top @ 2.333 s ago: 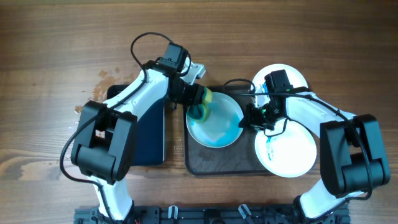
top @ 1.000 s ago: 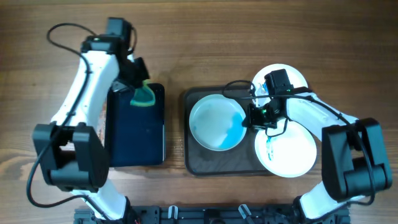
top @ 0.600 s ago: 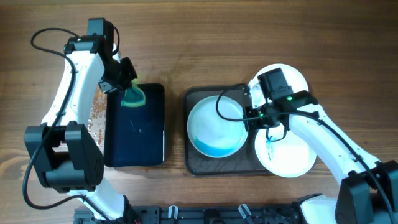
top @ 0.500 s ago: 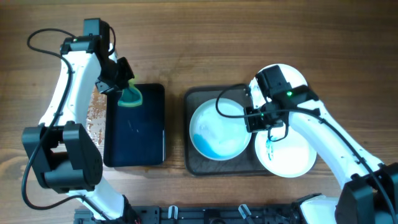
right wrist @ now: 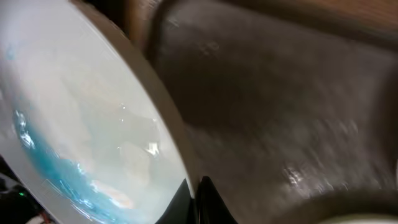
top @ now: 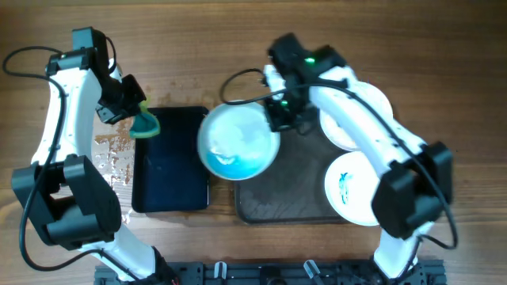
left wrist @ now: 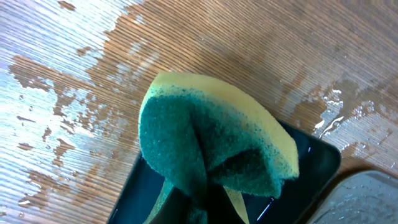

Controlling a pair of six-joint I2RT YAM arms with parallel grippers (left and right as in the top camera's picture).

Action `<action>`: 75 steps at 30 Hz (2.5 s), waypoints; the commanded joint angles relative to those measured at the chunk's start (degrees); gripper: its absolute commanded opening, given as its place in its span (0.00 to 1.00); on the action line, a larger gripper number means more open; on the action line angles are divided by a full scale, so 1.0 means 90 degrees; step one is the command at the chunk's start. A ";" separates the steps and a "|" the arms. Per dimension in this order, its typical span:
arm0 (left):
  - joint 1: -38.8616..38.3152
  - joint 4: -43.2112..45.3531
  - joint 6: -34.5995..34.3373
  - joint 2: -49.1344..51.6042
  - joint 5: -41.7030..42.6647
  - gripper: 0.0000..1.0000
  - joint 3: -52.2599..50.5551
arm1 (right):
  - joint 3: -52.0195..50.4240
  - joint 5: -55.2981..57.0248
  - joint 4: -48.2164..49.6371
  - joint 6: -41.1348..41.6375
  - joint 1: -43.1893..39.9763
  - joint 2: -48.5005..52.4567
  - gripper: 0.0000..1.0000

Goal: Clean dirty plates on tray and stack at the side

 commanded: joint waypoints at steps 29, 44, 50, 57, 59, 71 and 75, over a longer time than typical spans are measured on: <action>0.2652 -0.0260 0.0318 -0.0131 0.1348 0.04 0.0104 | 0.1630 0.7094 0.3303 -0.2373 0.3905 0.0962 0.05; 0.2652 -0.0260 0.0321 -0.0131 0.1469 0.04 0.0104 | 0.1622 0.8531 0.4284 -0.3196 0.4204 0.0964 0.04; 0.2652 -0.0277 0.0321 -0.0131 0.1545 0.04 0.0104 | 0.1622 0.8738 0.3696 -0.2640 0.4082 0.0964 0.04; 0.2652 -0.0260 0.0321 -0.0131 0.1559 0.04 0.0104 | 0.1622 0.9095 0.3747 -0.2914 0.3895 0.0950 0.04; 0.2652 -0.0262 0.0321 -0.0131 0.1562 0.04 0.0104 | 0.1622 0.8026 0.3548 -0.3349 0.3769 0.0950 0.04; 0.2076 -0.0209 0.0323 -0.0131 0.1421 0.04 0.0102 | 0.1634 0.1732 0.1734 0.0913 0.1576 0.0563 0.04; 0.1299 -0.0168 0.0323 -0.0131 0.1195 0.04 0.0102 | 0.1637 0.1290 0.1467 0.1061 0.0078 -0.0138 0.04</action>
